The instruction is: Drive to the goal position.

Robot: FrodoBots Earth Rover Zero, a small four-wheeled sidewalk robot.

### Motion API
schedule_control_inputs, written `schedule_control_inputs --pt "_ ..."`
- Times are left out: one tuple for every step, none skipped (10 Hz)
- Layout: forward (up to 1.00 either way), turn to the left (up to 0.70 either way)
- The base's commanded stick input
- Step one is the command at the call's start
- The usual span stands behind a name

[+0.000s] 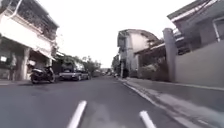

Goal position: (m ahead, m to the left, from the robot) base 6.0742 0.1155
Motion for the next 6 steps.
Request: schedule_control_inputs --pt "1.0 -0.21" --pt "1.0 0.0" --pt "1.0 0.0" --pt "1.0 0.0" --pt "1.0 0.0" --pt "1.0 0.0"
